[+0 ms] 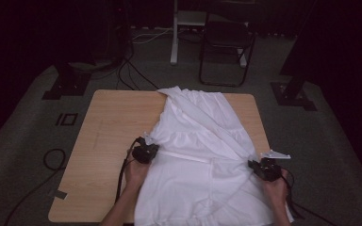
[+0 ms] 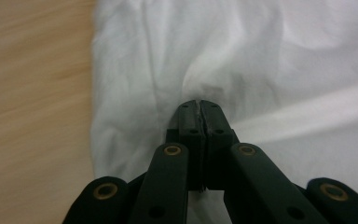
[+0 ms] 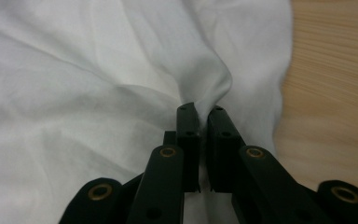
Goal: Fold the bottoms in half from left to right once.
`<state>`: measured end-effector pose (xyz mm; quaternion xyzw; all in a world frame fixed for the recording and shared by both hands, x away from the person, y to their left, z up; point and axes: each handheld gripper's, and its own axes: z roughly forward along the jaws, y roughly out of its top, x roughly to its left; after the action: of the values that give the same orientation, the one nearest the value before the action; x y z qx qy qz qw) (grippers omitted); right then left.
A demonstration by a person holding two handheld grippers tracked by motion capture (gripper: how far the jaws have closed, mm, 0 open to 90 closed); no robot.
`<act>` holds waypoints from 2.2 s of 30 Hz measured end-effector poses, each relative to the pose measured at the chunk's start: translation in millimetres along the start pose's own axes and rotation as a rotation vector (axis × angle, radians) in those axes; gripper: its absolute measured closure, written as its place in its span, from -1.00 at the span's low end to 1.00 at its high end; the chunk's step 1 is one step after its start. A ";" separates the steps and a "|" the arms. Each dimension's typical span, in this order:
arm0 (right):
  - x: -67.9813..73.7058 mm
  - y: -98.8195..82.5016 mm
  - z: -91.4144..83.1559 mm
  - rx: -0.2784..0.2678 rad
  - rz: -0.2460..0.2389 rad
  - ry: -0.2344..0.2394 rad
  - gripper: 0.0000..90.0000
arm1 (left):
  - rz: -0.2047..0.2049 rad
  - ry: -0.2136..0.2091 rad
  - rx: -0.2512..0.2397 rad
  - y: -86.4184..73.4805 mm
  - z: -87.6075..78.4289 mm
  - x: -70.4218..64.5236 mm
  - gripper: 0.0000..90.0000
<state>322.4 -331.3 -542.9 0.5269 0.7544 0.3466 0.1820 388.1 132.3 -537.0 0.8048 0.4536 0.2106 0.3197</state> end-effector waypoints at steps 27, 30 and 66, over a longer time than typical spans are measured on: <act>82.2 105.8 52.3 -0.117 -0.075 0.012 -0.06 | -0.113 0.078 -0.098 16.6 -39.6 61.7 0.24; 106.9 114.1 62.9 -0.107 -0.122 0.080 -0.11 | -0.134 0.081 -0.154 12.7 -54.4 60.7 0.22; 23.5 -48.2 -101.3 -0.211 -0.027 0.107 0.95 | -0.087 0.022 -0.214 -34.3 -118.5 36.5 0.11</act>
<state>216.5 -353.0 -504.9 0.4755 0.7293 0.4492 0.2006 311.4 215.4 -475.7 0.7434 0.4664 0.2526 0.4075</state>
